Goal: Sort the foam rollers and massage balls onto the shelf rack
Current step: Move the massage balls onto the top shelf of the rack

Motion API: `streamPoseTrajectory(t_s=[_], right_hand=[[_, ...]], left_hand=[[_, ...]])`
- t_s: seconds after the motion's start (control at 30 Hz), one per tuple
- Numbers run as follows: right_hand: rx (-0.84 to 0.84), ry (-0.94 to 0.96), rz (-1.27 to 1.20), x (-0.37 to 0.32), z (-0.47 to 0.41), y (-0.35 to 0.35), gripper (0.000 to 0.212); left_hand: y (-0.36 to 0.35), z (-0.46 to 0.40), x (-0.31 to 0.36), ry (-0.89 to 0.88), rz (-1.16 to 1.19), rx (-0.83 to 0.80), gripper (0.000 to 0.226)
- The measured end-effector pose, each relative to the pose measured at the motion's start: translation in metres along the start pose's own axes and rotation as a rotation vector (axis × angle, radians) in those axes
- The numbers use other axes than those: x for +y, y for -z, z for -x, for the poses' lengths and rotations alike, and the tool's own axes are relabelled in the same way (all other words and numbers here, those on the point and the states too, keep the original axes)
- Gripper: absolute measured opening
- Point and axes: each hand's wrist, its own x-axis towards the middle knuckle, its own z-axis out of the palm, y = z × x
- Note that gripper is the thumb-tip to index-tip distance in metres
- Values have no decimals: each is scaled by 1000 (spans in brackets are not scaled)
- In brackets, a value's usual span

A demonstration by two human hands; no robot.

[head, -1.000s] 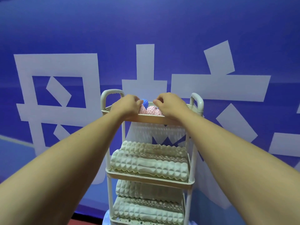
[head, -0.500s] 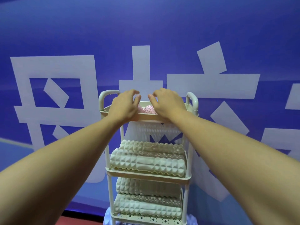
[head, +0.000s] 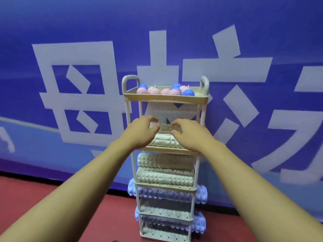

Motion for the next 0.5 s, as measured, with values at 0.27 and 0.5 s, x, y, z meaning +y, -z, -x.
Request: streamPoseTrajectory(t_s=[0.27,0.5], right_hand=[[-466,-240,-114,50,138,-144,39],[-736,-466,-255,89,236,-269,48]], left_hand=[[-143,132,-40,114,-61,-686,47],[-264,210,-90,212,-38,-950,45]])
